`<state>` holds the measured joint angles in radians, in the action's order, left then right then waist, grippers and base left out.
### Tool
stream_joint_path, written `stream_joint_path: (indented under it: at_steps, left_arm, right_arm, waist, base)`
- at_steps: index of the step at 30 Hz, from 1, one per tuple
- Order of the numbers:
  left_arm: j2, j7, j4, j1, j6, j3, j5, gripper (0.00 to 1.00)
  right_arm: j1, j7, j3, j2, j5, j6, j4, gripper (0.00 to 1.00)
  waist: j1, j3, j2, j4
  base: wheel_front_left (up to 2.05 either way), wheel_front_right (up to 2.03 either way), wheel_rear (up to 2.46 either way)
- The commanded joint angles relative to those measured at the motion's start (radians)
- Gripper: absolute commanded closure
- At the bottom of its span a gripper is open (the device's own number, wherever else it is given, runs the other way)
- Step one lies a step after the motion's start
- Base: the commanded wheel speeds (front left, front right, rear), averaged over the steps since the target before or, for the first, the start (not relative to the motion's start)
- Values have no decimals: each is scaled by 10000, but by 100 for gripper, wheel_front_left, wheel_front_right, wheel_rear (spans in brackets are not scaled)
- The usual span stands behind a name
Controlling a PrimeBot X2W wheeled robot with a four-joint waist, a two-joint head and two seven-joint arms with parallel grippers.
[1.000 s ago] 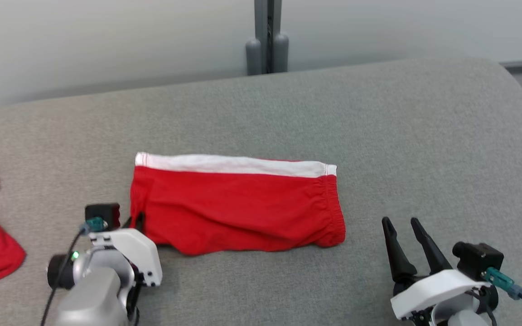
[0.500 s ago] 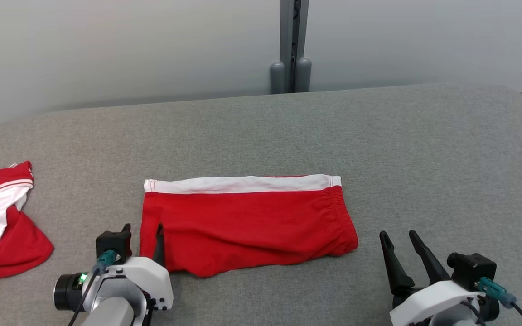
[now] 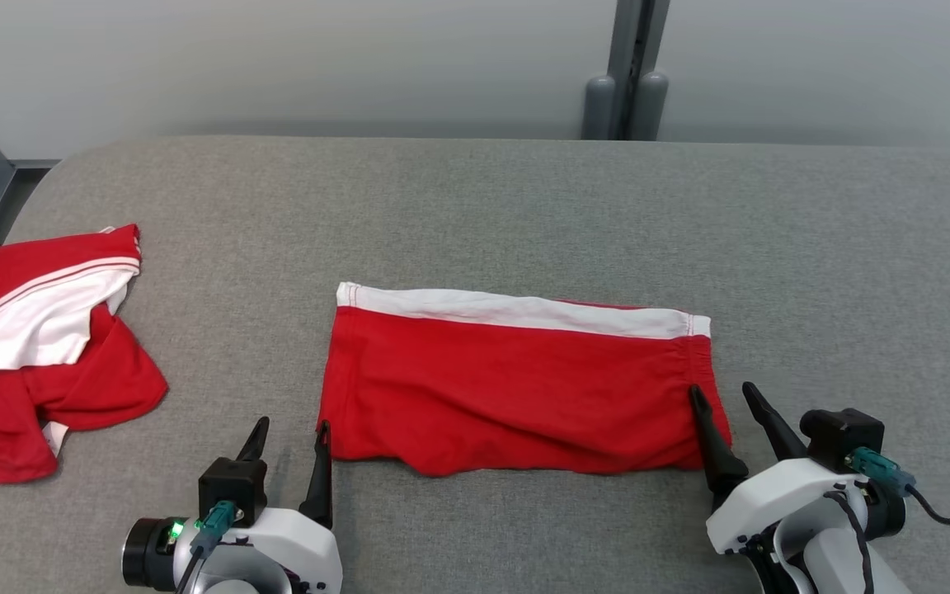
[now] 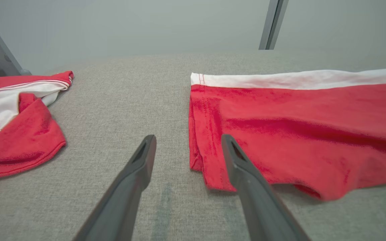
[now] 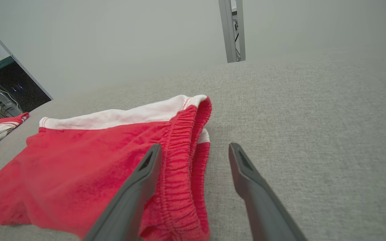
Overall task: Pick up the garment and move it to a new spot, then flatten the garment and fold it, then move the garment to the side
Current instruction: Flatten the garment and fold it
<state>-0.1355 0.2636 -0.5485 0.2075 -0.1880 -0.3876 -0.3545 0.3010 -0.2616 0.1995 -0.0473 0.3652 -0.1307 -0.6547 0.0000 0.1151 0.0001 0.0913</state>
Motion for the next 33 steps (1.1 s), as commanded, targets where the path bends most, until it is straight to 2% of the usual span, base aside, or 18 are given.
stream_joint_path:
  at_steps: [1,6,11,12,13,14,15,20,28,31,33]
  left_arm:
    - [1,15,33,-65,79,129,139,0]
    - [229,14,27,-148,397,467,546,0]
    - [414,14,-22,20,705,713,888,0]
    - [442,14,-25,53,734,774,965,0]
    - [466,14,-28,67,794,824,1016,0]
    - [500,14,-25,74,827,871,1064,0]
    - [528,14,-29,71,876,936,1112,0]
    - [617,14,-106,-146,1030,1214,1343,0]
    - [703,14,-305,-467,1243,1433,1615,0]
    - [738,14,-343,-540,1266,1459,1629,0]
    - [769,14,-375,-582,1315,1487,1687,0]
  right_arm:
    - [129,-47,-17,-70,54,-1,-192,0]
    - [529,-45,29,-73,427,-1,-1452,0]
    - [798,19,807,-38,1370,-1,-2357,0]
    - [825,32,1056,-17,1619,-2,-2375,20]
    - [857,37,1291,20,1782,-4,-2413,62]
    - [887,37,1420,28,1958,-8,-2416,97]
    - [912,35,1538,20,2132,-10,-2406,100]
    - [888,1,1283,-68,2482,-7,-2084,100]
    - [794,-26,504,-757,2764,1,-1297,100]
    - [802,-25,513,-868,2788,-1,-1035,100]
    - [869,19,992,-842,3027,-1,-531,100]
  waist:
    - [0,162,-1,201]
    - [0,364,-1,374]
    - [0,584,-1,421]
    - [0,616,-1,415]
    - [0,639,-1,402]
    - [0,651,-1,381]
    - [0,654,-1,361]
    - [0,469,-1,203]
    - [0,-59,-1,-77]
    - [0,-158,-1,-118]
    - [0,-242,-1,-136]
  base:
    - [0,0,0]
    - [0,0,0]
    - [0,0,0]
    - [0,0,0]
    - [0,0,0]
    - [0,0,0]
    - [0,0,0]
    - [0,0,0]
    - [0,0,0]
    - [0,0,0]
    - [0,0,0]
